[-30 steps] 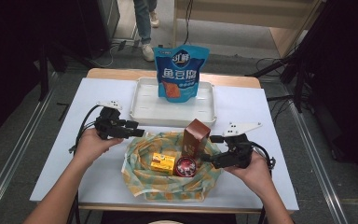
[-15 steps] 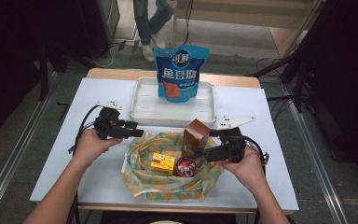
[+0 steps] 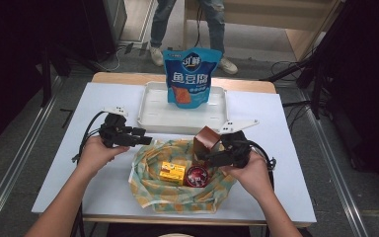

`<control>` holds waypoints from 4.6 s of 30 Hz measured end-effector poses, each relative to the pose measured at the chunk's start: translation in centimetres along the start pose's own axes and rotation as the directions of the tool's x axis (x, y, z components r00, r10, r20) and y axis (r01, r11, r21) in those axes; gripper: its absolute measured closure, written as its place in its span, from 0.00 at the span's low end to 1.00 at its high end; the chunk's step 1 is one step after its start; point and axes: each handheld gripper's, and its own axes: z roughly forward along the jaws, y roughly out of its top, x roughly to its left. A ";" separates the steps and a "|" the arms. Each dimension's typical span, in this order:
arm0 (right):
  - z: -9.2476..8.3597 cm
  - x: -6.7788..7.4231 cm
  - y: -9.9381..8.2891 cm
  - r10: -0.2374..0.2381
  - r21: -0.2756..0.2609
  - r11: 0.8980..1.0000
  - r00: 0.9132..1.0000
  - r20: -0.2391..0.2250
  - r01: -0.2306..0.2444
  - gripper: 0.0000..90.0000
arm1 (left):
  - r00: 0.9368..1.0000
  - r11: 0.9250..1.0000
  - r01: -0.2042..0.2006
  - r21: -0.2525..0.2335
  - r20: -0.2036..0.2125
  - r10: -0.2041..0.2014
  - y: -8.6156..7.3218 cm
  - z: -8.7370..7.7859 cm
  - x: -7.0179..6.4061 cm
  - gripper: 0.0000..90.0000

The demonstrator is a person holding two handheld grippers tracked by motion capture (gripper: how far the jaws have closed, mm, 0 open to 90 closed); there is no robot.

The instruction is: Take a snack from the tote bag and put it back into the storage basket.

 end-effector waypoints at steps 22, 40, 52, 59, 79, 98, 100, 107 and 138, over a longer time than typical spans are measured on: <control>-0.6 -0.3 0.4 -0.029 -0.030 0.999 0.999 0.016 0.029 0.48 | 1.000 1.000 0.001 0.001 0.006 -0.001 -0.1 -0.1 0.1 0.48; -2.3 -0.3 2.7 -0.039 -0.017 0.999 0.999 -0.009 0.038 0.48 | 1.000 1.000 0.007 -0.004 0.011 -0.007 -0.1 -0.1 0.3 0.48; -4.1 -0.5 4.8 -0.031 -0.029 0.999 0.999 -0.045 0.030 0.48 | 1.000 1.000 0.004 -0.001 0.016 -0.004 -0.1 0.0 0.2 0.48; -4.8 -0.8 6.2 -0.041 -0.030 0.999 0.998 -0.040 0.039 0.48 | 1.000 1.000 0.007 -0.002 0.017 -0.007 -0.1 0.0 0.2 0.48; -3.6 -3.5 10.8 -0.025 -0.047 0.999 0.999 -0.020 0.025 0.48 | 0.999 1.000 -0.004 0.002 0.032 0.004 -0.2 0.1 0.3 0.47; 0.5 -6.5 13.5 0.010 -0.032 0.999 1.000 0.004 -0.010 0.48 | 0.999 1.000 -0.012 0.006 0.039 0.011 -0.2 0.1 0.3 0.47; 1.0 -6.8 13.7 0.016 -0.028 0.999 1.000 0.011 -0.016 0.48 | 0.999 1.000 -0.011 0.004 0.041 0.011 -0.2 0.1 0.3 0.47; 2.8 -7.7 14.1 0.020 -0.026 0.999 0.999 0.025 -0.020 0.48 | 0.999 1.000 -0.012 0.008 0.048 0.012 -0.5 0.0 0.3 0.47; 12.1 -9.4 14.8 0.058 0.009 0.998 0.997 0.043 -0.058 0.48 | 0.999 1.000 -0.011 0.010 0.043 0.010 -1.2 -0.4 0.3 0.47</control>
